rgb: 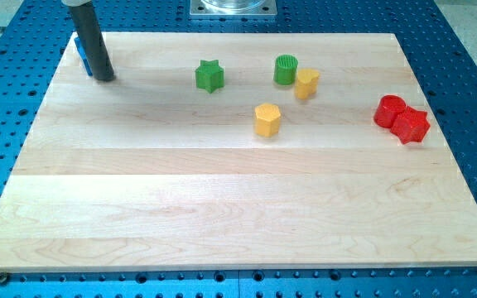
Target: Place the circle into the green star
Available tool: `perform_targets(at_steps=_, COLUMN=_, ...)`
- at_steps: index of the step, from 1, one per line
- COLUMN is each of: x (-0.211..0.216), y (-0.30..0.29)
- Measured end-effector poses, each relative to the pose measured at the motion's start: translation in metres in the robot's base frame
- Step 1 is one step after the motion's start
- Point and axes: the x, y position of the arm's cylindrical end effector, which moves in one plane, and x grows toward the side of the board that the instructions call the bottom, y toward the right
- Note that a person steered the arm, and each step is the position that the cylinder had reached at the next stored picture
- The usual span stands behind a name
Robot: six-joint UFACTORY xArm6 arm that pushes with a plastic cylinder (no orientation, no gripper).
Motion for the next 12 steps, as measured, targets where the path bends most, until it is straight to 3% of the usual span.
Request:
perform_targets(at_steps=2, x=-0.001, y=0.0)
perform_targets(at_steps=3, x=-0.001, y=0.056)
perform_targets(at_steps=4, x=-0.01, y=0.151)
perform_targets(at_steps=5, x=-0.047, y=0.181)
perform_targets(at_steps=7, x=0.071, y=0.159)
perform_targets(at_steps=8, x=0.02, y=0.191)
perform_targets(at_steps=9, x=0.014, y=0.229)
perform_targets(at_steps=10, x=0.058, y=0.233)
perform_targets(at_steps=12, x=0.07, y=0.205)
